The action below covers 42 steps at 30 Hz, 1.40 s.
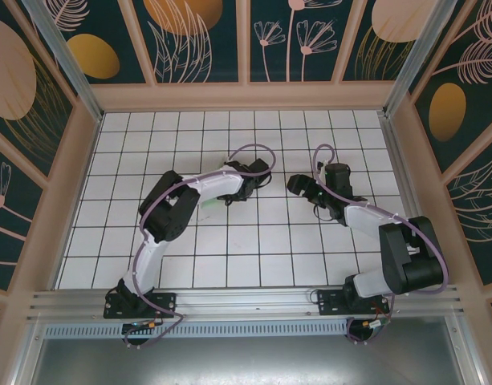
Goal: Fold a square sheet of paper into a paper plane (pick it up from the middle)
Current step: Turn over the paper at the center of the table, then move the paper to the center of the table.
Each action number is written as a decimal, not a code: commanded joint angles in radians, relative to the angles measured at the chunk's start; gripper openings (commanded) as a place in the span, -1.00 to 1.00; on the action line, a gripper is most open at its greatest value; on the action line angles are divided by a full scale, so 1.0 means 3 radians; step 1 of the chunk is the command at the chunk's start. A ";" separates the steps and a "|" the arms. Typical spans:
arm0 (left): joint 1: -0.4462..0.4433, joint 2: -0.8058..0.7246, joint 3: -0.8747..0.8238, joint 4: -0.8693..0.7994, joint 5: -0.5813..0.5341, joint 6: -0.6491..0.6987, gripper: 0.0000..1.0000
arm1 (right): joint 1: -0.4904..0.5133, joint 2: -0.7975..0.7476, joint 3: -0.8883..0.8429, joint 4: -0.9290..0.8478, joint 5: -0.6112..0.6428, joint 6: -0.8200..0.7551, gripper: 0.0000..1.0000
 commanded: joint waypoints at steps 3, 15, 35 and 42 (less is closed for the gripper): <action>-0.0093 -0.0281 -0.0219 0.0597 0.0792 0.0015 -0.22 | -0.0029 0.0076 -0.0013 0.0046 0.0024 0.0053 0.71; -0.0033 -0.1242 -0.0597 0.1570 0.1807 0.0240 0.60 | -0.0025 0.0177 0.0171 -0.0056 0.0008 0.0090 0.68; 0.1296 -0.2353 -0.1895 0.1682 0.1228 0.0242 0.97 | 0.1471 0.1980 0.2401 -0.0735 -0.0151 0.0441 -0.30; 0.1460 -0.2515 -0.2168 0.1699 0.1222 0.0141 0.97 | 0.1644 0.2539 0.2974 -0.1073 -0.0240 0.0414 -0.31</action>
